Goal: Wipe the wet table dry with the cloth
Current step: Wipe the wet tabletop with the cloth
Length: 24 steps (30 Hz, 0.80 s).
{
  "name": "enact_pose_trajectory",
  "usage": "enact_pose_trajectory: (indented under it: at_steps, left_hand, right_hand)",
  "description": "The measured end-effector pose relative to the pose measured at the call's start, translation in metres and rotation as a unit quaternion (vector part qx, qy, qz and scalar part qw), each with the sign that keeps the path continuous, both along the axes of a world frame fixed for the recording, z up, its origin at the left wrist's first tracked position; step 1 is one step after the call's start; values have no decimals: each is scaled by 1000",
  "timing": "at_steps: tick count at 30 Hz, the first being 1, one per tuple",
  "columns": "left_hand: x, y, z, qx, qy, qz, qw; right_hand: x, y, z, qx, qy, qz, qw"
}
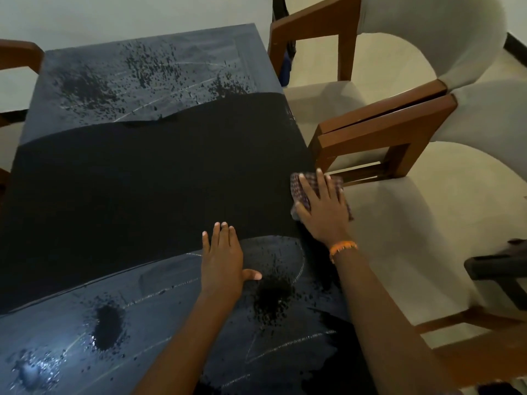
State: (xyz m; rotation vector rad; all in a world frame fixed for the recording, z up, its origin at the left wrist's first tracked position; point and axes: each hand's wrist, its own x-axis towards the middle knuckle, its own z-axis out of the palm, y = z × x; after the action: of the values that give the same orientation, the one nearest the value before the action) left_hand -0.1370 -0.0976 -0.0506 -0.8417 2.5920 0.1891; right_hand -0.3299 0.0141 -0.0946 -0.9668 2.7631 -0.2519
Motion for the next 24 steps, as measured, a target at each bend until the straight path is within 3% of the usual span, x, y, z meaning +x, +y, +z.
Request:
enact_pose_trajectory:
  at_steps: [5,10,17,24]
  left_hand:
    - [-2,-2,-6,-45,-33,-36,998]
    - [-1,-3,-11,-49,-32,-35,998]
    - [-2,0,-5,-24,-31,-29,999]
    - [8,0,-10,11,44,1,999]
  right_hand:
    - [-79,-88,4,1,-17,27,1000]
    - [-106,-114,3,-2,-30,36,999]
    - [-42,-36,-4,-27,-1,34,999]
    - [61,77,-5,-13,14,9,1000]
